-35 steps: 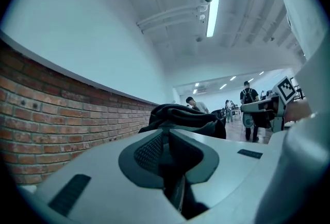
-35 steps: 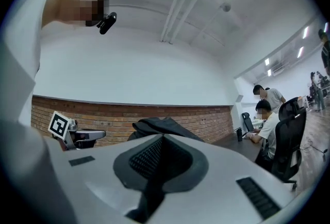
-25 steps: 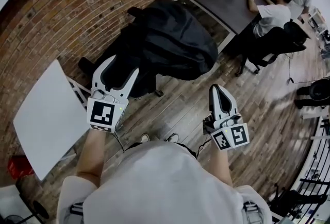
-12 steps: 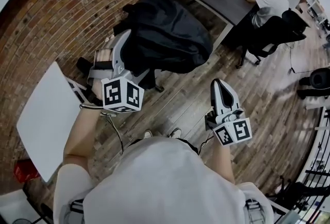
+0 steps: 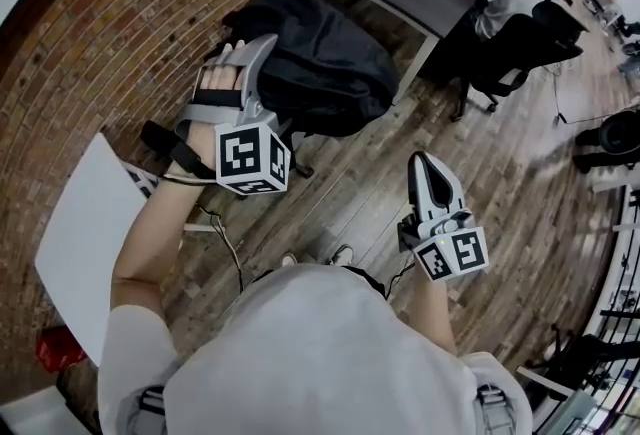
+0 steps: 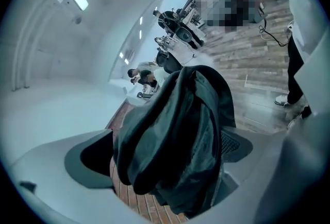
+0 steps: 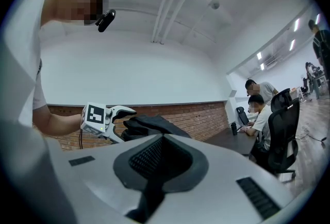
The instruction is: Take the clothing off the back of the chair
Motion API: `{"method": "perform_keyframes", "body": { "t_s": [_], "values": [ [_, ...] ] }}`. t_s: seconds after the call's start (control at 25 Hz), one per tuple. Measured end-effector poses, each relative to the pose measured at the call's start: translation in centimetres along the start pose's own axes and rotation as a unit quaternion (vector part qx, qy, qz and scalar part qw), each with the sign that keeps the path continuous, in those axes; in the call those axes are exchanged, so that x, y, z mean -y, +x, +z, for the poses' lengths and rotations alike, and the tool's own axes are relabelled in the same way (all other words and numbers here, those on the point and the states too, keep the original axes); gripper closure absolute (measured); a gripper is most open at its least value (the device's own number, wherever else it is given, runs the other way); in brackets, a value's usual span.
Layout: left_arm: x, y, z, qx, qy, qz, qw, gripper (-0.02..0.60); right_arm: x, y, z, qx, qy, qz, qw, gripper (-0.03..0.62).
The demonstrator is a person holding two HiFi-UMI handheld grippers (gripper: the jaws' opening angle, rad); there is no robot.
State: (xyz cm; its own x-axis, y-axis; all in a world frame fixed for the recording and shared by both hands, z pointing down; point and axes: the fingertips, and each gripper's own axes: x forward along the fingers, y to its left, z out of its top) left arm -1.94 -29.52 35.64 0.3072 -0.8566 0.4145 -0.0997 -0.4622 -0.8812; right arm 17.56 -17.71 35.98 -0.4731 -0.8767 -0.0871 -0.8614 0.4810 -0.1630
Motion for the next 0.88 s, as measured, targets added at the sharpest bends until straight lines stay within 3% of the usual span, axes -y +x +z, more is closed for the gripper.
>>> {"method": "perform_keyframes", "body": {
  "t_s": [0.24,0.48,0.88],
  "values": [
    [-0.1,3.8,-0.8,-0.039,0.051,-0.038,0.9972,-0.011,0.0,-0.2,-0.2,-0.001,-0.001,-0.006,1.000,0.574],
    [-0.2,6.7,-2.1,-0.071,0.050,-0.096,0.9916,-0.009,0.5,-0.8,-0.5,-0.007,-0.001,-0.012,1.000,0.574],
    [-0.2,9.9,-2.6,-0.125,0.088,-0.086,0.9845,-0.006,0.9,-1.3,-0.2,-0.008,-0.001,-0.014,1.000,0.574]
  ]
}}
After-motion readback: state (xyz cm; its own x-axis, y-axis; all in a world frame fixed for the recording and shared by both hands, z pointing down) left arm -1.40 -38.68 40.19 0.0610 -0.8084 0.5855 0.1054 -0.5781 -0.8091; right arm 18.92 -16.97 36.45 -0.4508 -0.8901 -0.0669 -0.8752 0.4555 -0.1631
